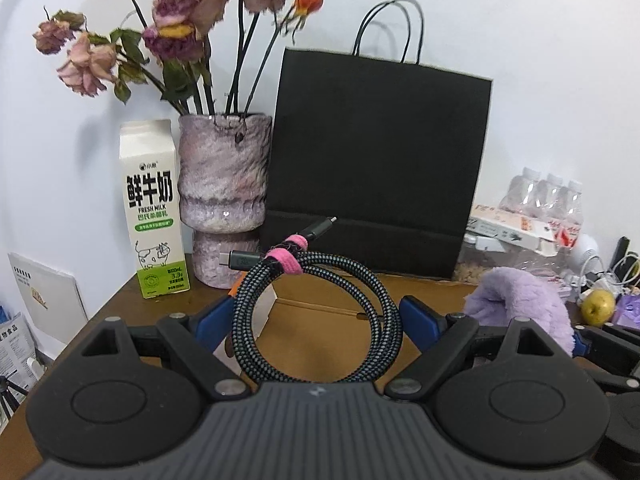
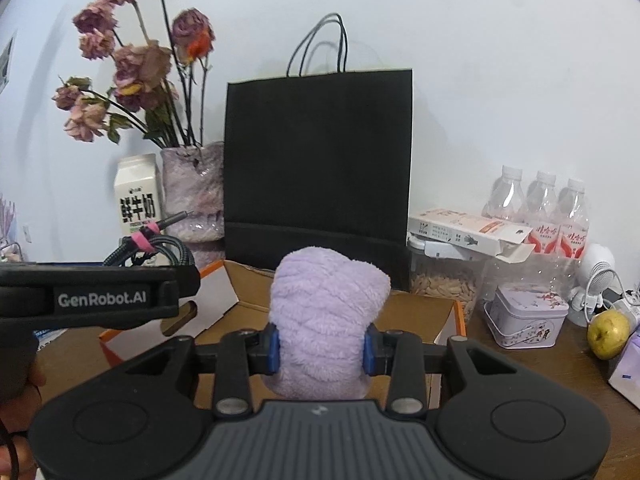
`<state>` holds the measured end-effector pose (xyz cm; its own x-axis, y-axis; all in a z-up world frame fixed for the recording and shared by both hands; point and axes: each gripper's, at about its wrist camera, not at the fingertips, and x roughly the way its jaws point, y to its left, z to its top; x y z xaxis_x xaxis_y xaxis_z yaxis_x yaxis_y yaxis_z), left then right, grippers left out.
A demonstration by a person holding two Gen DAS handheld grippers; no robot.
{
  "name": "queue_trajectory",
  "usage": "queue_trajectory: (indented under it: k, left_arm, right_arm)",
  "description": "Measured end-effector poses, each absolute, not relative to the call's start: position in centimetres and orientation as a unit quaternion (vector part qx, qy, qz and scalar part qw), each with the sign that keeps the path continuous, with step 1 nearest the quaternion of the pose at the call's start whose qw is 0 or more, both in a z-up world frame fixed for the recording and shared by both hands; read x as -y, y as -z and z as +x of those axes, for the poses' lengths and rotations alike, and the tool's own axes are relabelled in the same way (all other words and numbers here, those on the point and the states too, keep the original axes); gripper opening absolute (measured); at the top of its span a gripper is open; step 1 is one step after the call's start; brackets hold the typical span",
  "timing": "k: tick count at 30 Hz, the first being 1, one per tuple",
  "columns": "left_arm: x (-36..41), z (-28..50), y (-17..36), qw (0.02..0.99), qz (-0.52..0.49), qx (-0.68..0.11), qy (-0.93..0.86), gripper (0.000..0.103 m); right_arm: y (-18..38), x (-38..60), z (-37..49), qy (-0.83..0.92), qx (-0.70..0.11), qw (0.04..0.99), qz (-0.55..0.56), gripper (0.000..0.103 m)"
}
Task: Organize objects
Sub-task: 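Carry the cable and towel into the cardboard box with both tools, then open both tools to release cable and towel inside the box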
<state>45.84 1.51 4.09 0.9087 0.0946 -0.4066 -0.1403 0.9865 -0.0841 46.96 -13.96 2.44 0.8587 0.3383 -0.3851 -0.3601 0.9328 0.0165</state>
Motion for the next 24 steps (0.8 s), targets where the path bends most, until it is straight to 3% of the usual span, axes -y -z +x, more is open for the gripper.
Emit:
queue_trajectory:
  k: [16, 19, 21, 22, 24]
  left_arm:
    - [-1.3, 49.6, -0.9, 0.97, -0.042, -0.232, -0.059, 0.091]
    - [-1.2, 49.5, -0.8, 0.97, -0.046, -0.236, -0.049, 0.1]
    - [-1.2, 49.2, -1.0, 0.971, -0.047, -0.228, -0.05, 0.103]
    - [-1.2, 49.2, -1.0, 0.971, -0.047, -0.229, -0.049, 0.103]
    - [-1.3, 49.2, -1.1, 0.97, -0.052, -0.233, -0.047, 0.103]
  right_arm:
    - [1.1, 13.4, 50.0, -0.158, -0.236, 0.958, -0.036, 0.037]
    - [1.1, 13.4, 50.0, -0.153, -0.239, 0.958, -0.039, 0.054]
    - [1.1, 13.4, 50.0, -0.145, -0.239, 0.959, -0.042, 0.091]
    - [1.1, 13.4, 49.9, -0.139, -0.235, 0.961, -0.043, 0.099]
    - [1.0, 13.5, 49.8, -0.132, -0.229, 0.963, -0.042, 0.103]
